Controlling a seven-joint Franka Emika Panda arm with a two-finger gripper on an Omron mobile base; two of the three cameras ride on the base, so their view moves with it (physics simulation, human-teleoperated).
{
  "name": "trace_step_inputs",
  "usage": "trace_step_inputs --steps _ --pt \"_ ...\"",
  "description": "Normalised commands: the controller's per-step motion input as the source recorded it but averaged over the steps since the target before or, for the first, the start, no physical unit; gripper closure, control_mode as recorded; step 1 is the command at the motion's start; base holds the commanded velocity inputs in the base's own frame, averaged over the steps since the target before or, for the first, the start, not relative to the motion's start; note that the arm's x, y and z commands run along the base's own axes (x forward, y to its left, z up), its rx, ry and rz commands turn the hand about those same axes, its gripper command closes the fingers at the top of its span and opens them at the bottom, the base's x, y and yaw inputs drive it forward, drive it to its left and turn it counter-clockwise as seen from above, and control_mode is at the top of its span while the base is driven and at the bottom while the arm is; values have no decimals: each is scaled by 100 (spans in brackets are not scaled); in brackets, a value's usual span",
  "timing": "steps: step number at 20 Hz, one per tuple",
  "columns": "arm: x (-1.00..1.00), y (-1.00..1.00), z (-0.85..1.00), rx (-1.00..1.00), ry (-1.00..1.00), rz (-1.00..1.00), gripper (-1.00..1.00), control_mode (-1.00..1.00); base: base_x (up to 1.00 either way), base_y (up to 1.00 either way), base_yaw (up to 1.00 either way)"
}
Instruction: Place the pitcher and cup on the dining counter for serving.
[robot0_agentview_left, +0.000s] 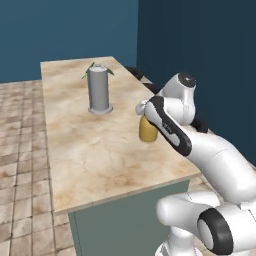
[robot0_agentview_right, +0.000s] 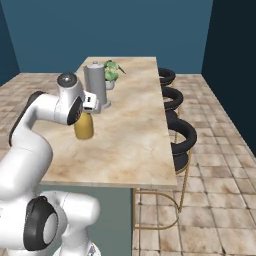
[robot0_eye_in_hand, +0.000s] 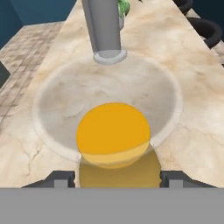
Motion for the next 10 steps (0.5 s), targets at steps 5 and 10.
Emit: trace_step_inputs --steps 5,10 --pt "75 18 -27 0 7 0 100 -100 0 0 0" --pt "44 12 -47 0 9 0 100 -100 0 0 0"
